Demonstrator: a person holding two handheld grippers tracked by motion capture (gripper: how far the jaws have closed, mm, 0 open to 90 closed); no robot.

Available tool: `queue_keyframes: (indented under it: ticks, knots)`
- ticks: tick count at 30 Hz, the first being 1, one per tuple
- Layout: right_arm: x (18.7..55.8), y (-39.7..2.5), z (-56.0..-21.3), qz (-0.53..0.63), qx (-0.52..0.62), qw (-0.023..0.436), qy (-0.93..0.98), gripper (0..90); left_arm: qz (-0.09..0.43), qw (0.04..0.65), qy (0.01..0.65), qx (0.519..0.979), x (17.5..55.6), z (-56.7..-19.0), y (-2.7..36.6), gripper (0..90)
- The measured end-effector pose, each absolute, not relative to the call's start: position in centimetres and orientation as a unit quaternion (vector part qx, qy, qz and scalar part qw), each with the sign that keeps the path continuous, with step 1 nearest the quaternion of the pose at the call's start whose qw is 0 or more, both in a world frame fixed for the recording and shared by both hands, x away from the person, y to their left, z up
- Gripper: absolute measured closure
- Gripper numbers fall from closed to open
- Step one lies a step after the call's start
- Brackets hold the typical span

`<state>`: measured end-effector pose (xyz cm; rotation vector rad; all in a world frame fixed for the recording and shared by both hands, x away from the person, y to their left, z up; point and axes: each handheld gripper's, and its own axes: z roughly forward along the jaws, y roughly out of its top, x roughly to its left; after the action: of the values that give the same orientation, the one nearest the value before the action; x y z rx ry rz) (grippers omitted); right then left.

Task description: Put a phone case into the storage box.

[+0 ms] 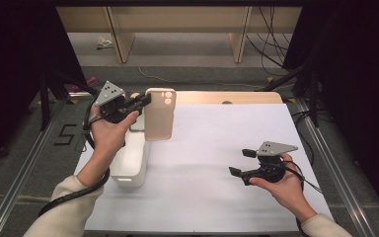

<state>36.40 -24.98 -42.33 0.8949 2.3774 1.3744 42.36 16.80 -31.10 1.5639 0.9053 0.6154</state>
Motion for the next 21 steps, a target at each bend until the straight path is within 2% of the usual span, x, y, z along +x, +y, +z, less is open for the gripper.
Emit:
queue_keyframes:
  ticks: [21]
  knots:
    - [36.3, -25.3, -42.3, 0.472, 0.311, 0.126, 0.815, 17.1, 0.275, 0.578, 0.394, 0.660, 43.0, -30.5, 18.7, 81.8]
